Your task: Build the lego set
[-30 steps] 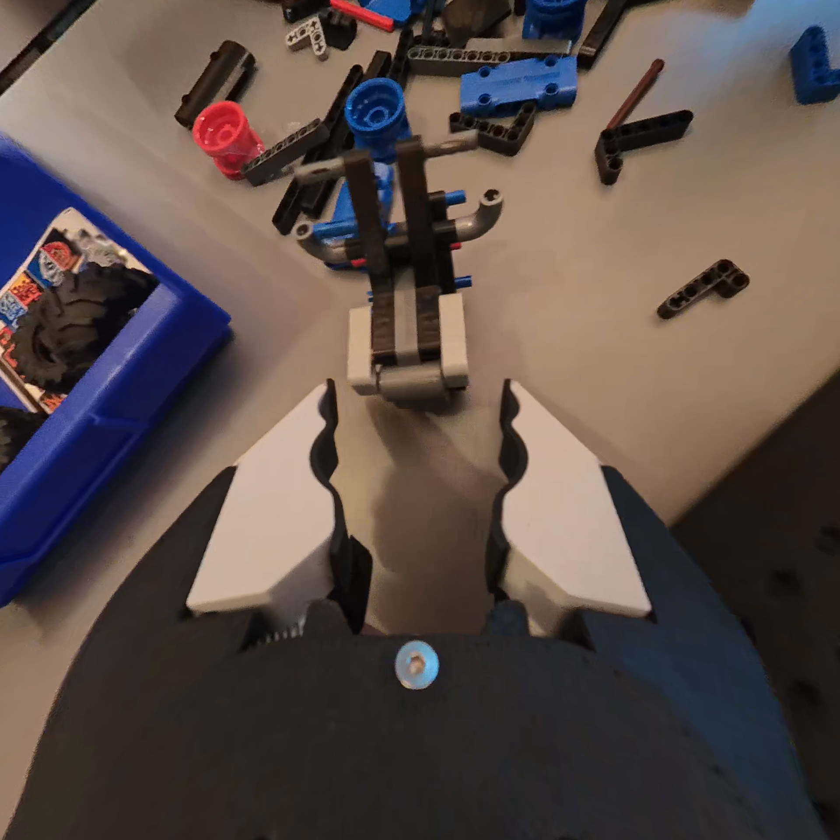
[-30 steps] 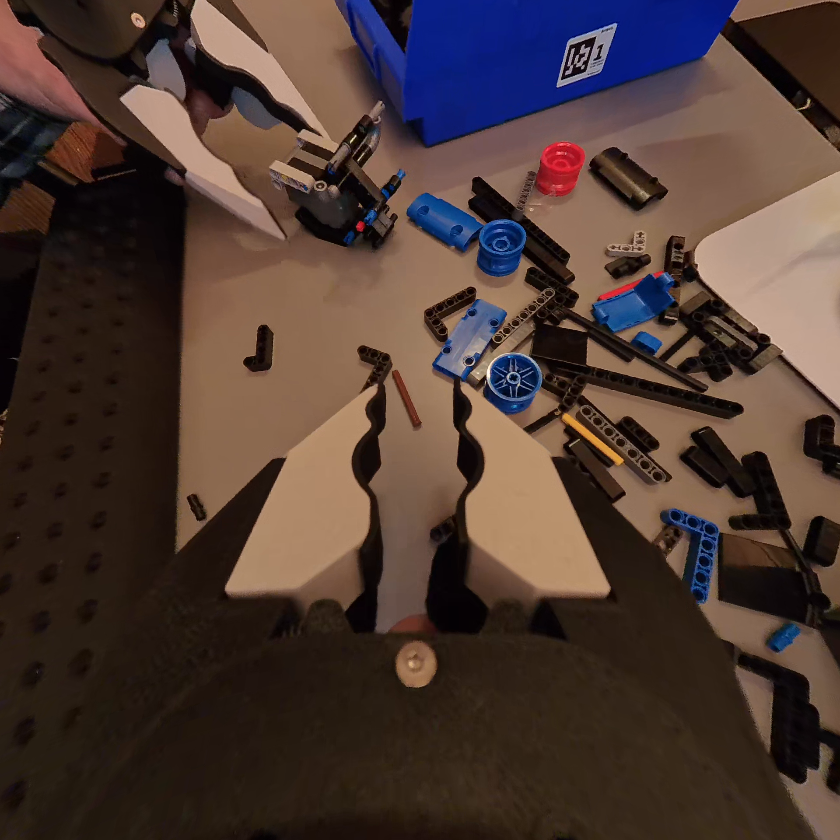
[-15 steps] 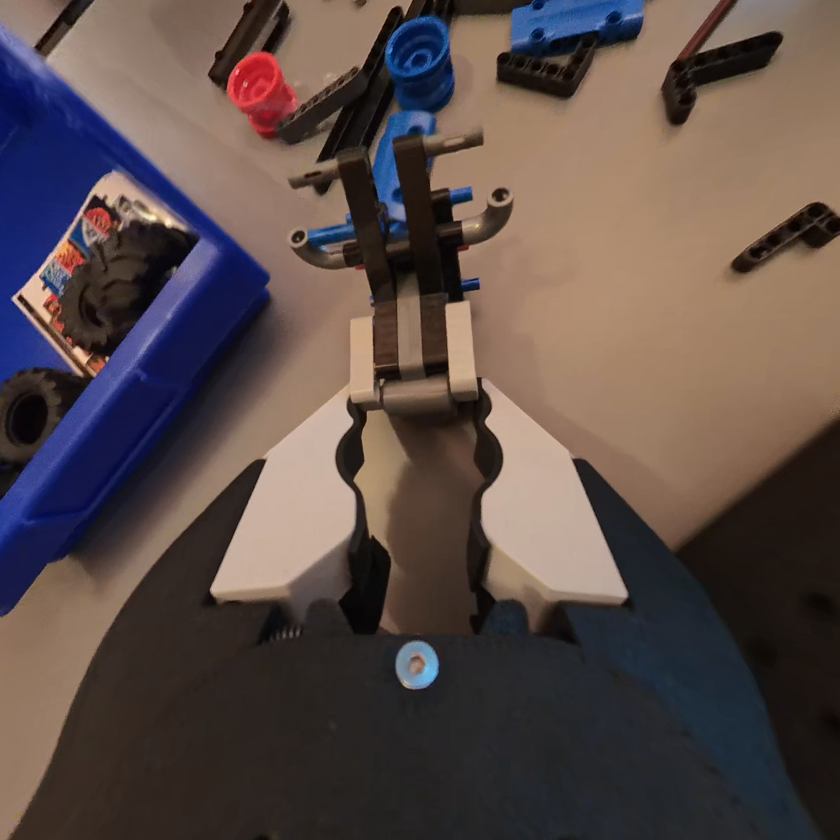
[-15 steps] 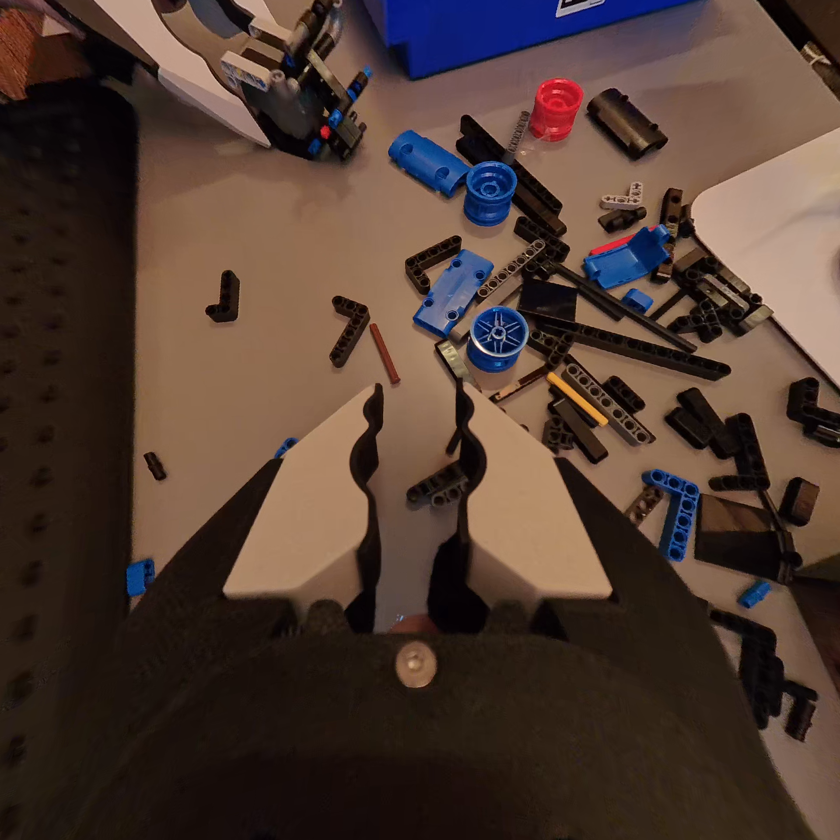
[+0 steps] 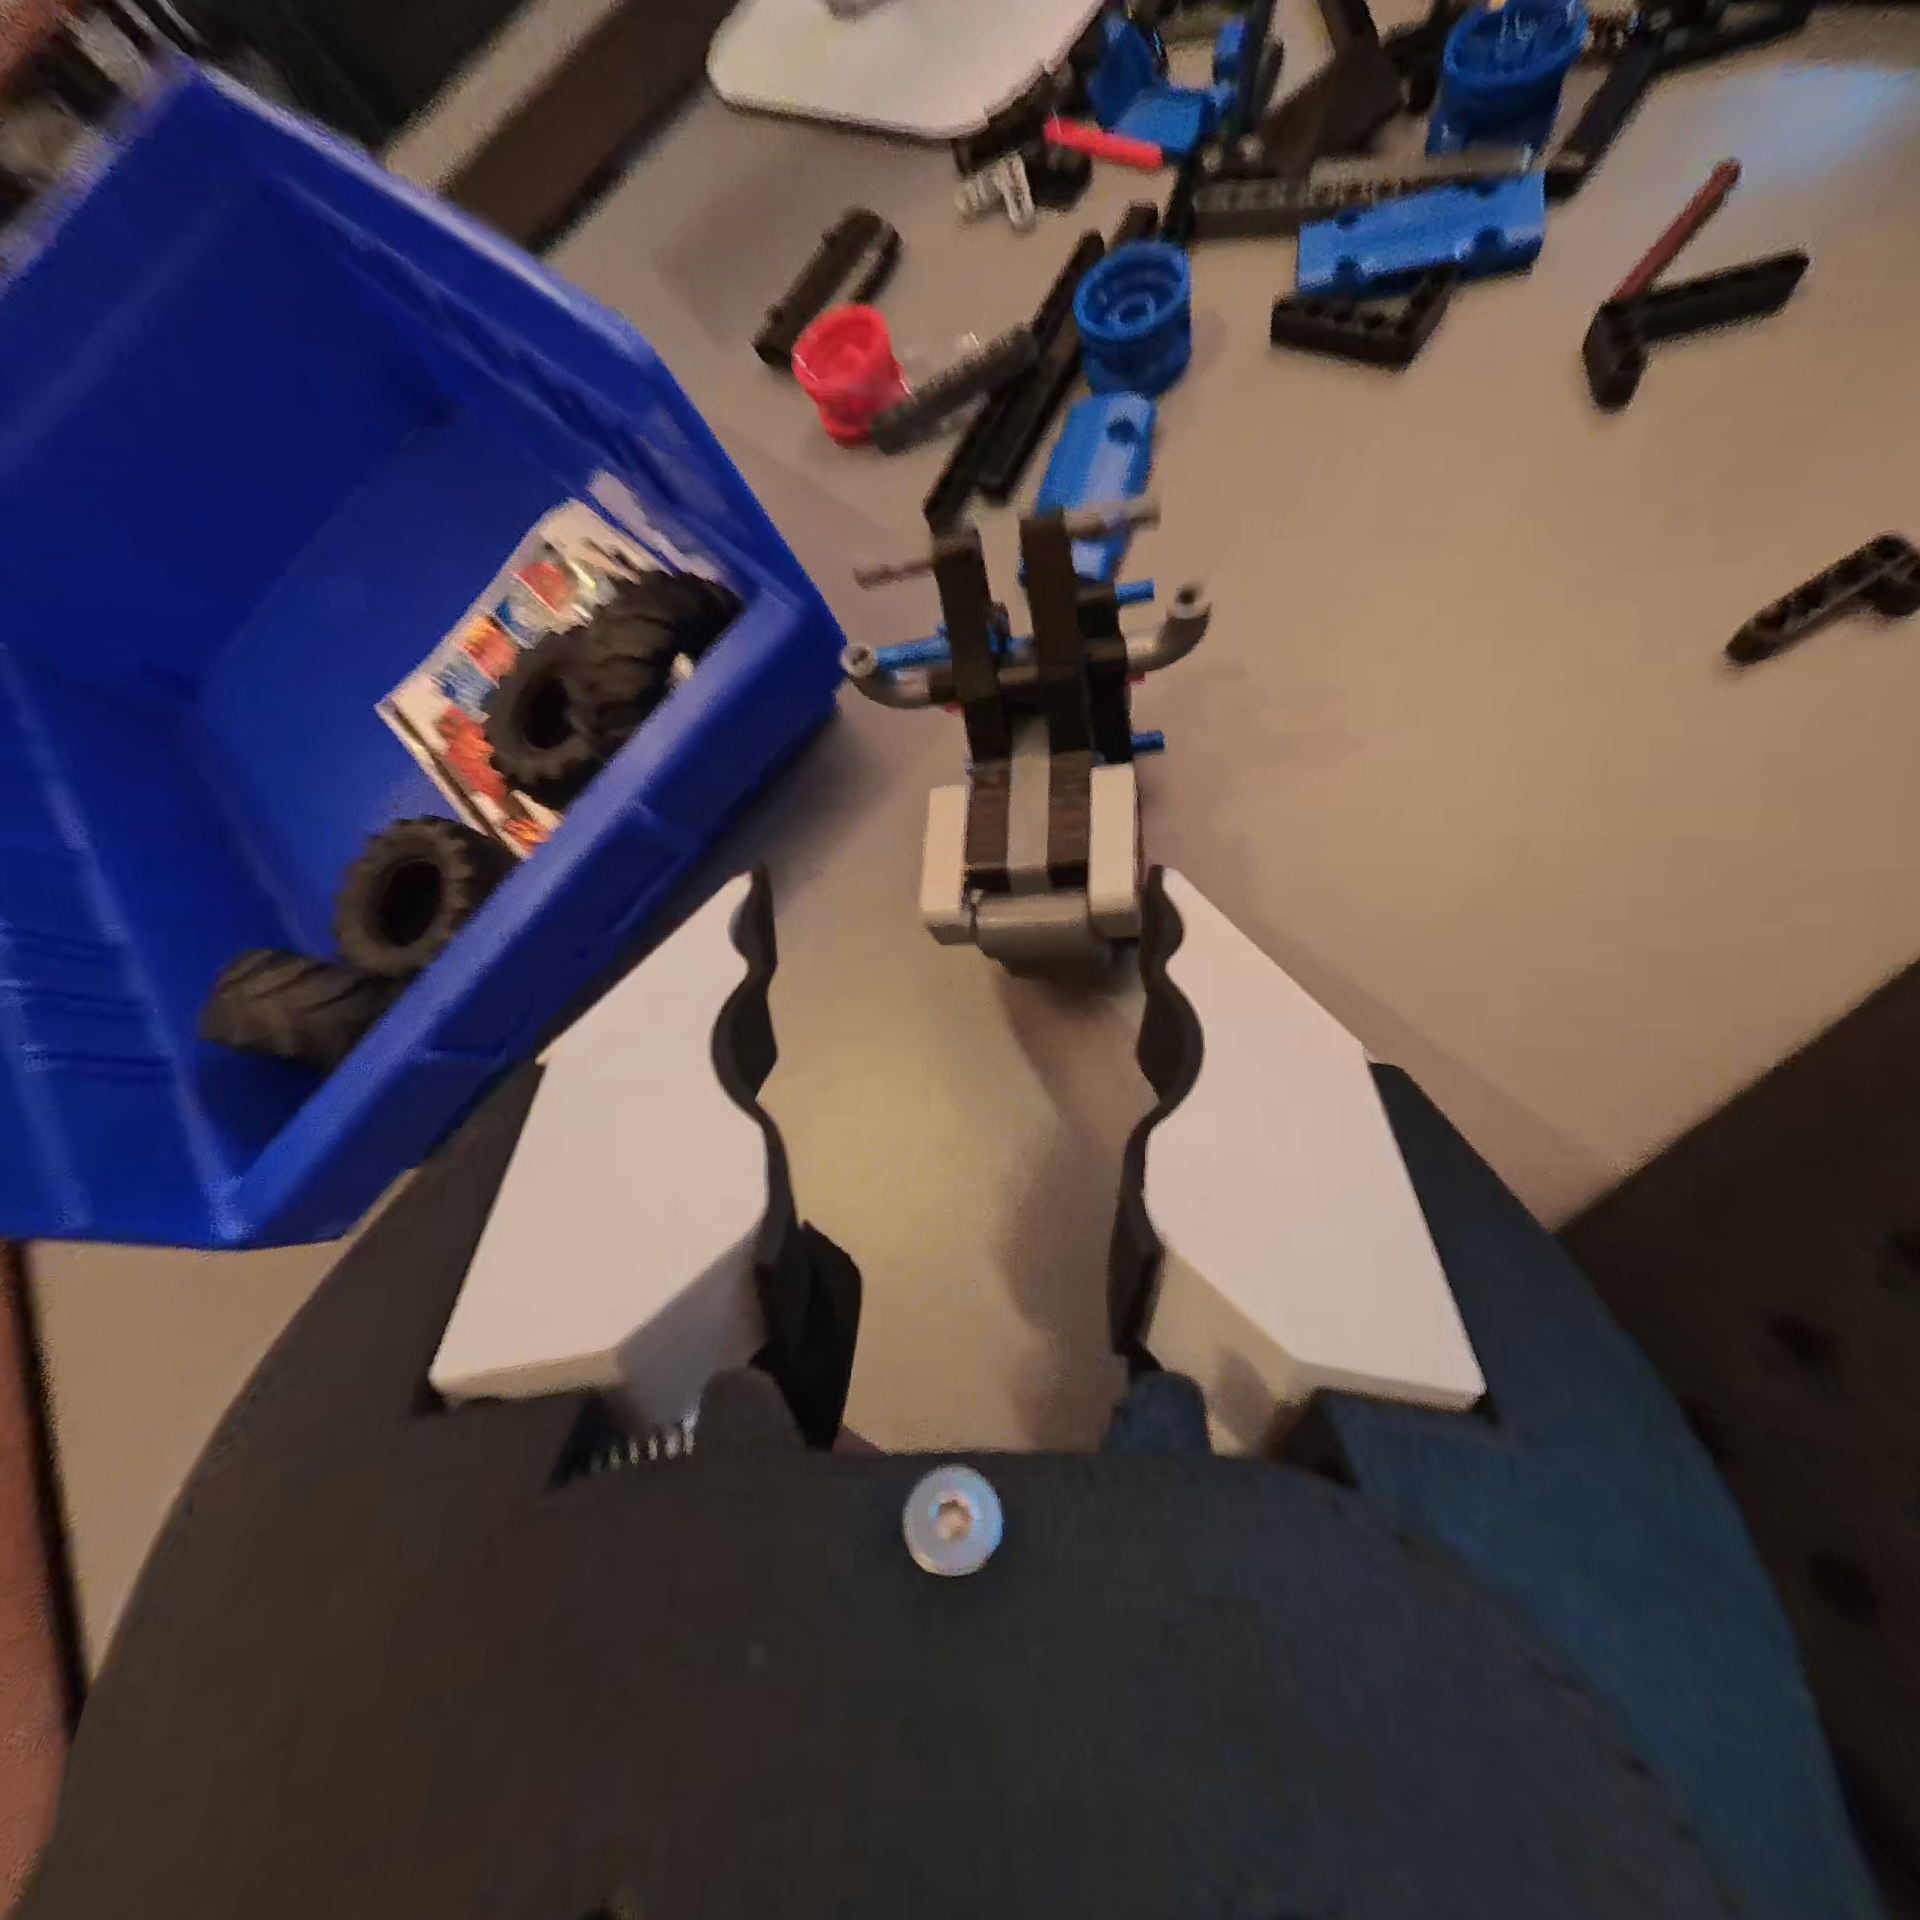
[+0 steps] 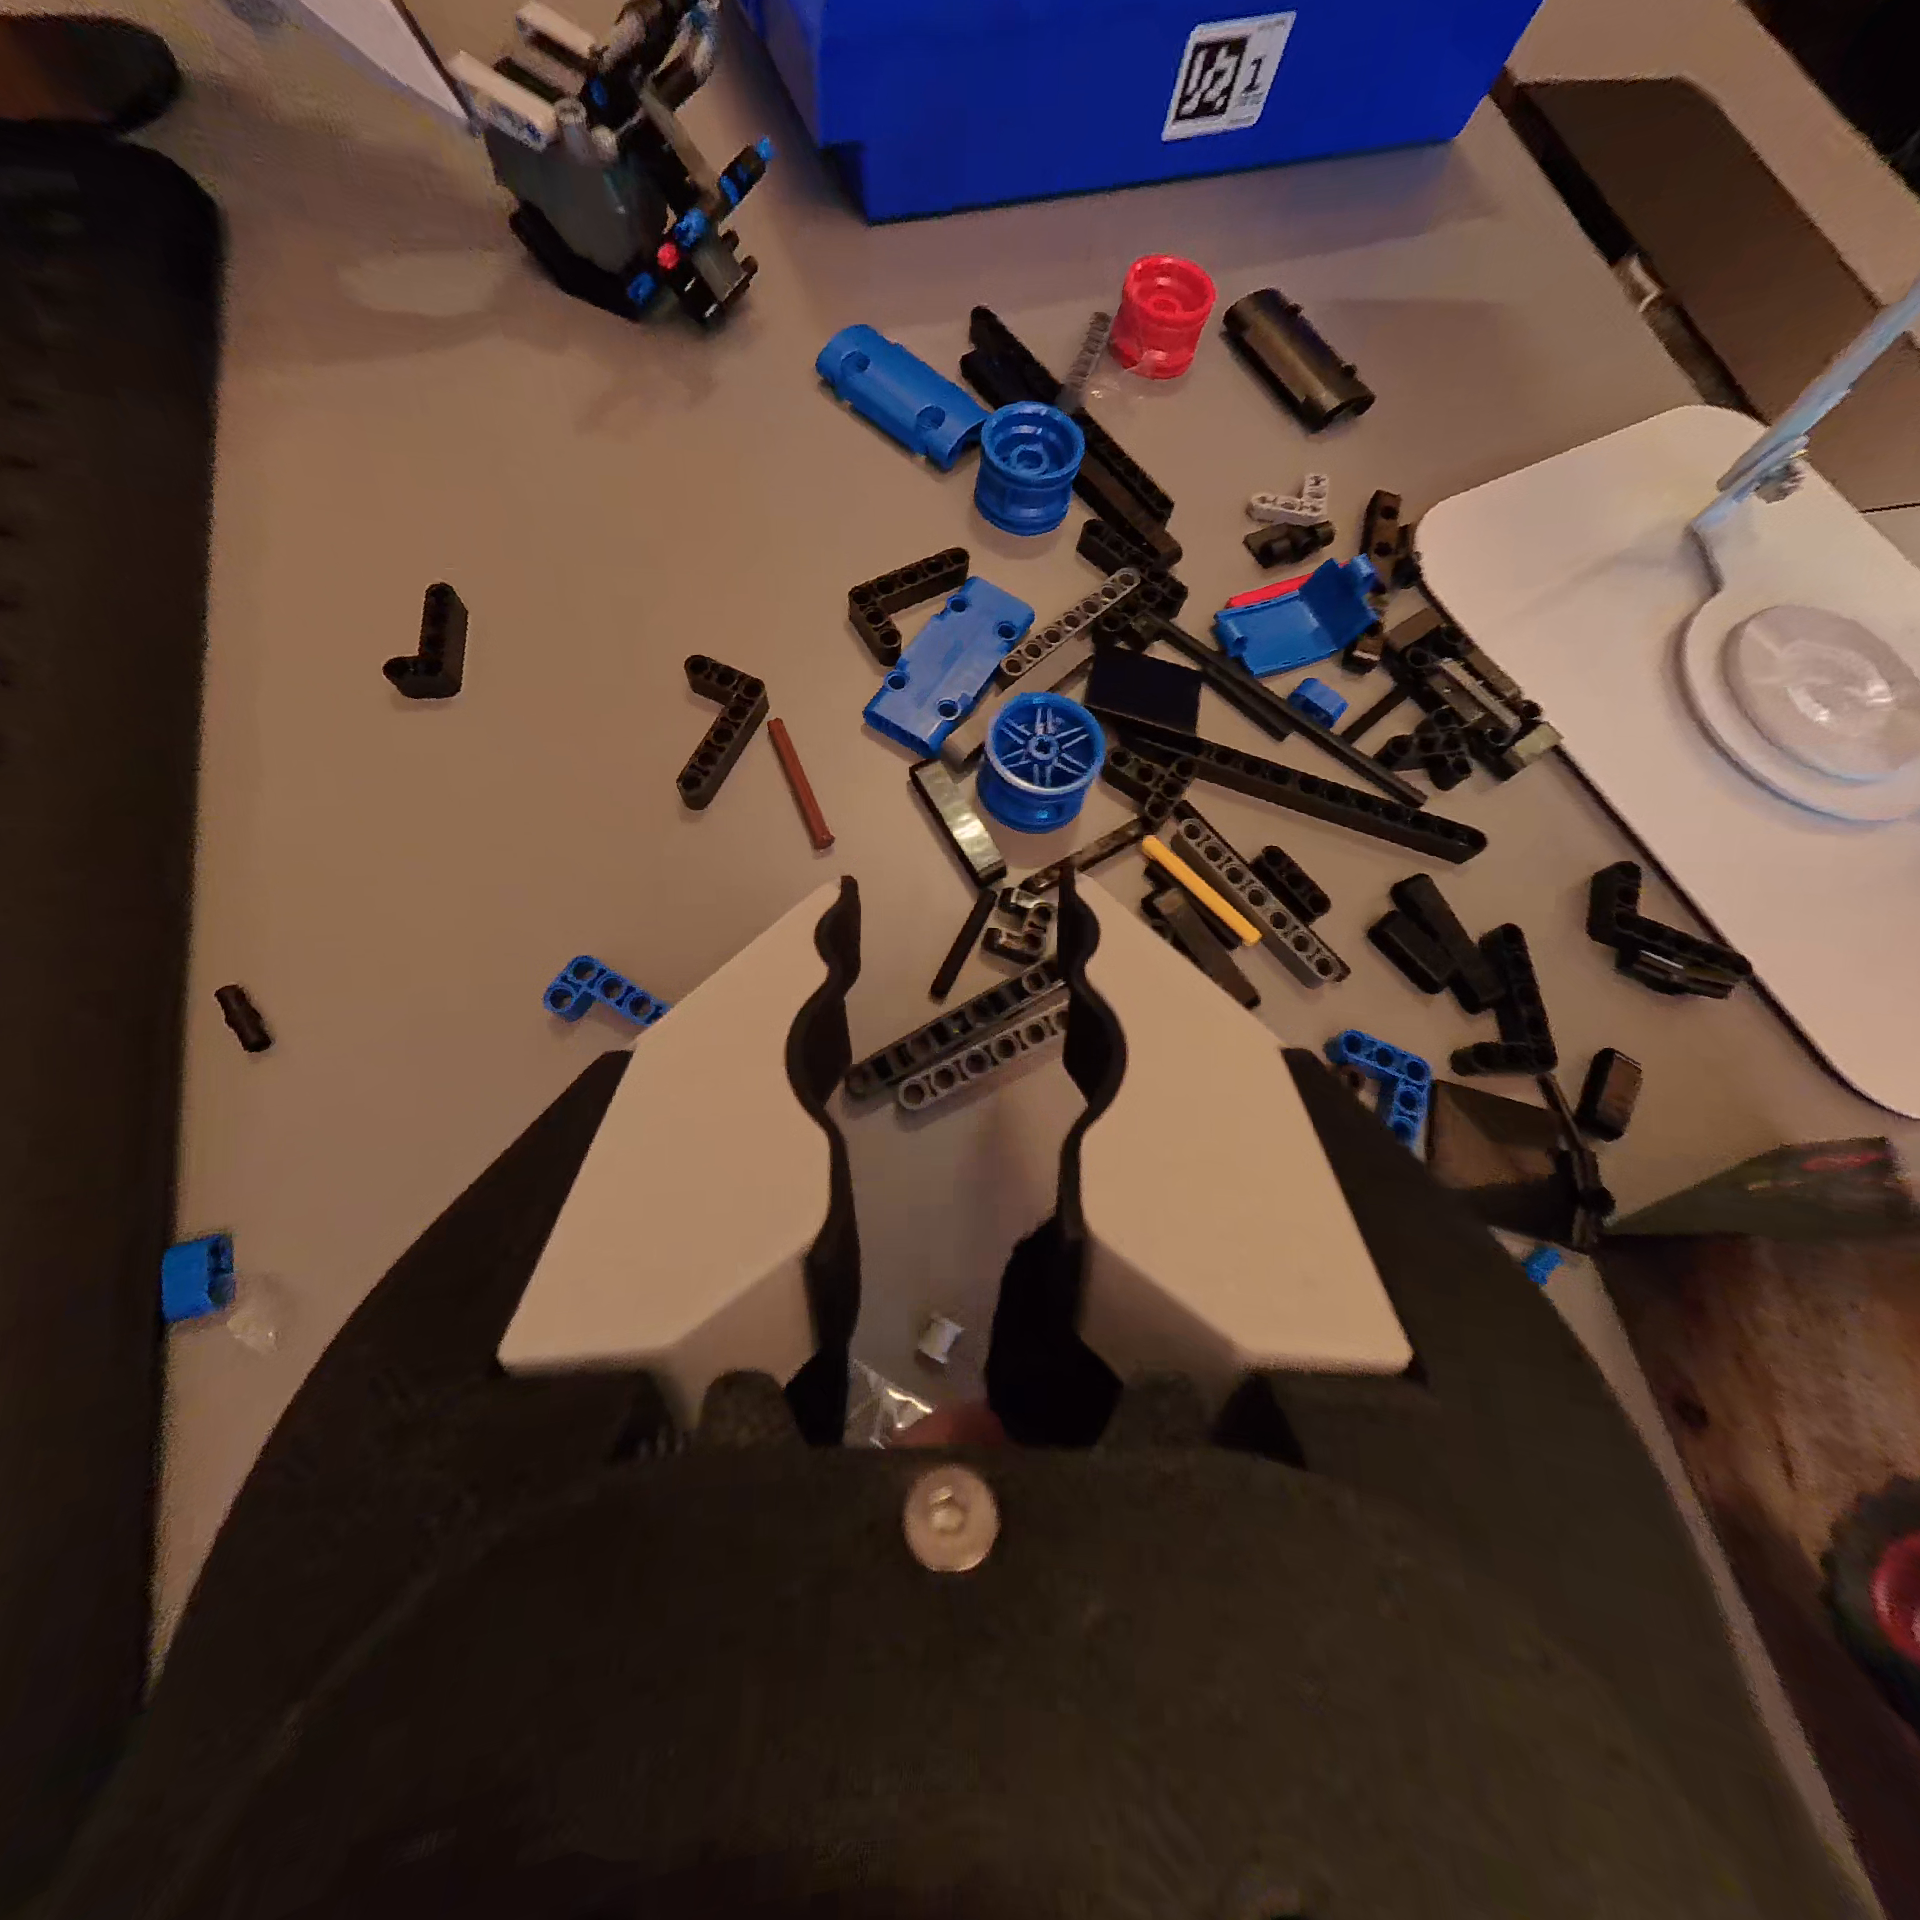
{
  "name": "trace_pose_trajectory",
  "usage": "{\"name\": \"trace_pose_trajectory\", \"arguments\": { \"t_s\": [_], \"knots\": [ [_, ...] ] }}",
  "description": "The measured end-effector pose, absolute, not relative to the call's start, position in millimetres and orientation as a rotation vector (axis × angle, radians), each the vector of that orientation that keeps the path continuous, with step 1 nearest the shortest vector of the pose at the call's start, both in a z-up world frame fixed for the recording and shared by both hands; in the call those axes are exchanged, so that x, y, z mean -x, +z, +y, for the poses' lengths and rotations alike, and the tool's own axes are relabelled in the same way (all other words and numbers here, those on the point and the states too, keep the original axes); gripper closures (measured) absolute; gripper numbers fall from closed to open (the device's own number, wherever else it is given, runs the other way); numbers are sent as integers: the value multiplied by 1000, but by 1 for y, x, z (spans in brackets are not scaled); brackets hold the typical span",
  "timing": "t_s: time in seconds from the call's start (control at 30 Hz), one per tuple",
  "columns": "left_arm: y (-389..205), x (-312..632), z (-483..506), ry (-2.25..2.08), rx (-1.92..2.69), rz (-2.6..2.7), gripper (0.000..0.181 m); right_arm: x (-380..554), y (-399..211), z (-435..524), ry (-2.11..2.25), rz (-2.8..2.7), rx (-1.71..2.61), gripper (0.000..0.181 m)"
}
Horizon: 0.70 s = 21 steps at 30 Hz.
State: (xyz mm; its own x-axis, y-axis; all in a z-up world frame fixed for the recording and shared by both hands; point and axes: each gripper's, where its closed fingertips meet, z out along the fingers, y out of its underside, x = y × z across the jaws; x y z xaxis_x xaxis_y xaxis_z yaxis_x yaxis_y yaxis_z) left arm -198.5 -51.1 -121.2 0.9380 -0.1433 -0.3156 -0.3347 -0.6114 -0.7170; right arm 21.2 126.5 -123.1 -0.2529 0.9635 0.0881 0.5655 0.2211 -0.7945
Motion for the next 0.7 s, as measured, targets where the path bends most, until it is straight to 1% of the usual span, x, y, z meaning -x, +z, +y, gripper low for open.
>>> {"name": "trace_pose_trajectory", "arguments": {
  "t_s": [0.13,0.23,0.27,0.3,0.33,0.4,0.5,0.7],
  "knots": [
    [-65,173,-36,360,2029,400,117,-23,-111,137,878,-1843,1384,151],
    [-35,142,-17,417,1924,484,128,-24,-105,143,858,-1816,1362,157],
    [-28,130,-9,410,1889,508,137,-25,-103,146,847,-1809,1352,161],
    [-23,116,-1,395,1854,536,149,-26,-102,148,834,-1803,1344,164],
    [-21,101,7,373,1825,567,157,-27,-102,151,819,-1795,1339,165],
    [-17,78,24,349,1774,610,165,-29,-100,155,810,-1780,1333,170],
    [-19,55,49,316,1745,646,167,-30,-95,160,824,-1744,1327,175],
    [-21,32,98,330,1690,688,168,-32,-93,172,789,-1710,1334,172]
  ]
}}
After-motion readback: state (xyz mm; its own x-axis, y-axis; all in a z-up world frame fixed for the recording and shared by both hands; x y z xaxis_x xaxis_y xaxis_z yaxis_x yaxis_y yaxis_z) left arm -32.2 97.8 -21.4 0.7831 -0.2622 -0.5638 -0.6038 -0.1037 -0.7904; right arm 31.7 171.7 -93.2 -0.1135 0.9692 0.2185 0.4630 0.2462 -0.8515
